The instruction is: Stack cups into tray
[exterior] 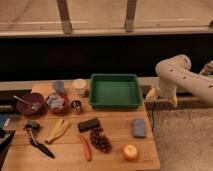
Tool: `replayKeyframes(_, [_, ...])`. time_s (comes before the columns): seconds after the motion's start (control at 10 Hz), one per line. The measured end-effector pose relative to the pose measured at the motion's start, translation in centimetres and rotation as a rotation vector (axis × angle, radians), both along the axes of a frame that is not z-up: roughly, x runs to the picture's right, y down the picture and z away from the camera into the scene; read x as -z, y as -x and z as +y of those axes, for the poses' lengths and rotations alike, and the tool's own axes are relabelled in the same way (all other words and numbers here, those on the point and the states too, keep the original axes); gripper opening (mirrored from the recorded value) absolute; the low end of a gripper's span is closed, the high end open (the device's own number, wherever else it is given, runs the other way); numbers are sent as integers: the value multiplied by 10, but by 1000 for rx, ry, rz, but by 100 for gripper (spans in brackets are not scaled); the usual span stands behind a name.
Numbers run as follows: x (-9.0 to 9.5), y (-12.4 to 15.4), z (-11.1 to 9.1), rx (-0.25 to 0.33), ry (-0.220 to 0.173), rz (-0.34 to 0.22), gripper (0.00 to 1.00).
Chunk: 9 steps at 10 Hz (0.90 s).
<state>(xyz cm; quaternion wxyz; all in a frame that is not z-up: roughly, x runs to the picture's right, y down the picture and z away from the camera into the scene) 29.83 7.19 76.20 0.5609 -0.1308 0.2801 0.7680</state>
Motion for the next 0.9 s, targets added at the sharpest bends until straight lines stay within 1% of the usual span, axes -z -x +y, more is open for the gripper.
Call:
replayKeyframes(0.3, [0,0,-1,-2,0,-1,80])
replayKeyframes(0.4, [2,2,1,8,8,-4,80])
replayKeyframes(0.5, [4,12,-1,25,9,-19,80])
replayKeyframes(0.7, [4,50,-13,75,0,-61,80])
replayKeyframes(0.9, [-1,105,-26,135,-6,-115,80])
